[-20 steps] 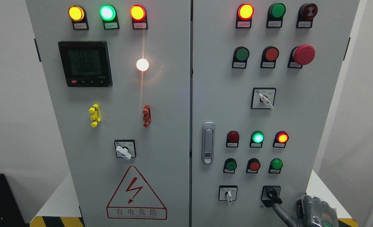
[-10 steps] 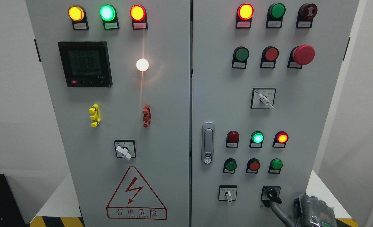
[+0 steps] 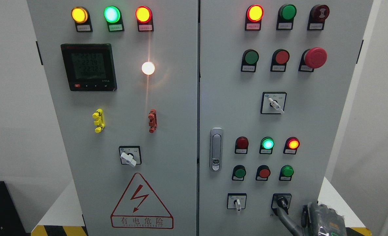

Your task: Flip black knob to close circuit

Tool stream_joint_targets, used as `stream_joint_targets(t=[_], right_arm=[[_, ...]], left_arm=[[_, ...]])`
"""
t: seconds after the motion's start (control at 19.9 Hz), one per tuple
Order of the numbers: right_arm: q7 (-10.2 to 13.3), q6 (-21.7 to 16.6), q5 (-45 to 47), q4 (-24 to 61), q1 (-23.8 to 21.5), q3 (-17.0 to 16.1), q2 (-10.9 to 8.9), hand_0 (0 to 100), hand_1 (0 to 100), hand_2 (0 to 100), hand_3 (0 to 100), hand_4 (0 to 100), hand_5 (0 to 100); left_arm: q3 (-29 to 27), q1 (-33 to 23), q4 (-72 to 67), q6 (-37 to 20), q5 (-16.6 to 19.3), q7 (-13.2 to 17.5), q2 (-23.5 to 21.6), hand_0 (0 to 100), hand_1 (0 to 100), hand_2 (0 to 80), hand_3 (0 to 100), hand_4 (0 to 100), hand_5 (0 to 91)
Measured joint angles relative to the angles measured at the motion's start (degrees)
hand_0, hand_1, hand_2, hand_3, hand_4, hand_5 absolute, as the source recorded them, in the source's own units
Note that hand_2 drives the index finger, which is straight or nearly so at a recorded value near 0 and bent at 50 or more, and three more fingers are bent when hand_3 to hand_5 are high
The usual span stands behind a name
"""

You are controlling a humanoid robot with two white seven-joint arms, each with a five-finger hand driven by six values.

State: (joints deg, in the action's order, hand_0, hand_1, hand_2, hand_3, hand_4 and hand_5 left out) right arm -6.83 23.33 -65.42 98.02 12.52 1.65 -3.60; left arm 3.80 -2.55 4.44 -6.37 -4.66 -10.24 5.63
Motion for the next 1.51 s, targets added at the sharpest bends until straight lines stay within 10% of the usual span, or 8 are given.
stream_joint_targets(t=[0.85, 1.15, 1.51], right_arm=[[0.3, -0.5, 1.8, 9.4, -12.2, 3.5, 1.14, 0, 0, 77, 100, 91, 88], [5.5, -1.5, 12.0, 14.7, -19.0, 3.7, 3.0, 0, 0, 62, 89, 83, 74], [13.7, -14.2, 31.7, 18.0, -25.2, 2.8, 4.87, 0, 0, 33, 51, 53, 50]], left_arm=[[0.0, 0.0, 0.0, 0.0, 0.0, 0.2, 0.0, 12, 56, 0.0, 0, 0, 0.0], [0.0, 0.0, 0.0, 0.0, 0.0, 0.2, 0.0, 12, 56, 0.0, 0, 0, 0.0], [0.0, 0.0, 0.0, 0.0, 0.0, 0.2, 0.0, 12, 56, 0.0, 0, 0, 0.0]])
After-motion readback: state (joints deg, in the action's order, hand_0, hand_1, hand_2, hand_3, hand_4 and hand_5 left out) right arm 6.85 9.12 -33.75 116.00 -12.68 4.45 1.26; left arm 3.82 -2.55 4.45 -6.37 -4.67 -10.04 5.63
